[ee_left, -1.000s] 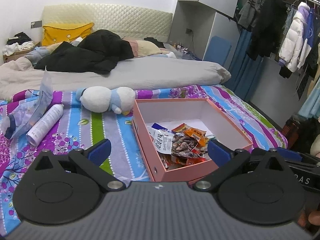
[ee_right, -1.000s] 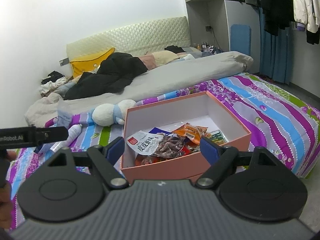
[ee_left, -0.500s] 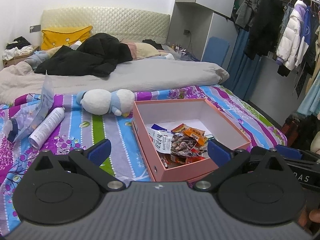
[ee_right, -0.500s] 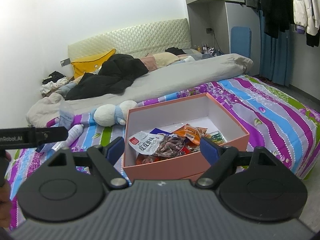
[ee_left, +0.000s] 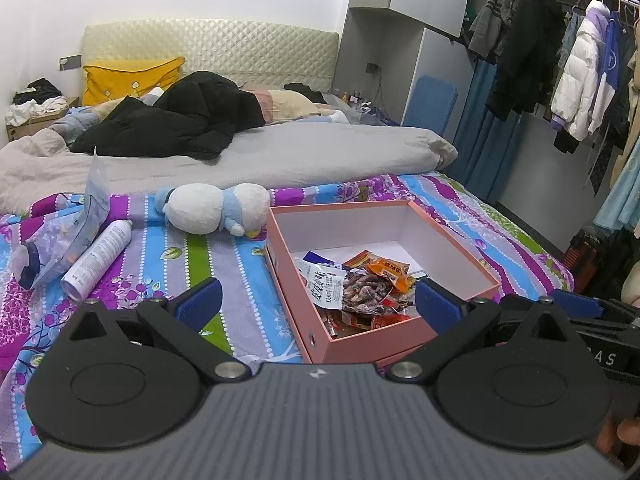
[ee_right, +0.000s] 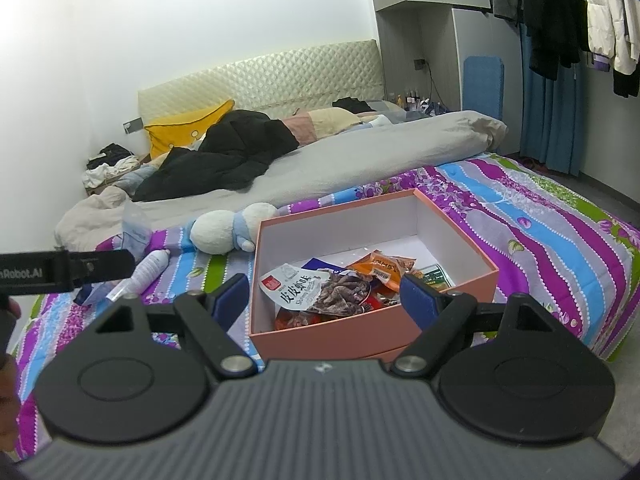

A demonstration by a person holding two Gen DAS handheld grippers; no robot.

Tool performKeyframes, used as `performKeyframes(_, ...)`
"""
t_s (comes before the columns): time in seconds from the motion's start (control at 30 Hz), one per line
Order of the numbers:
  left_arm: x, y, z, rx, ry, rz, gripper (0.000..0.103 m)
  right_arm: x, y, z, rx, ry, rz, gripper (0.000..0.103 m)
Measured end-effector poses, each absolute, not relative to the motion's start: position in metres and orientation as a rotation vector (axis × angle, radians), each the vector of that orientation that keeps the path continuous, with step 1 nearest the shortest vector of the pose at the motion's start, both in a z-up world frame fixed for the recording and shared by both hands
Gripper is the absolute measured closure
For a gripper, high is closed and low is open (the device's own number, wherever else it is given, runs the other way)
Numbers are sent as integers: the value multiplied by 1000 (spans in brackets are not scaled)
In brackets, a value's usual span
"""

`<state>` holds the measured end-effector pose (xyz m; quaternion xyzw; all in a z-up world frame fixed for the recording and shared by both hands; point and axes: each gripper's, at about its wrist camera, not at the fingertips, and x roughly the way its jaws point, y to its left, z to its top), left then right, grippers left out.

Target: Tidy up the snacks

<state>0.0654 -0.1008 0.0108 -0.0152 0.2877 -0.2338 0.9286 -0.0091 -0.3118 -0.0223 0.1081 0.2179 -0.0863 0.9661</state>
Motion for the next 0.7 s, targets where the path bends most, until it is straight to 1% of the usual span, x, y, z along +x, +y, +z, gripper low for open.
performKeyframes(0.7, 63, -99, 10, -26, 592, -472, 0, -9, -310, -21, 219, 445, -170, 19)
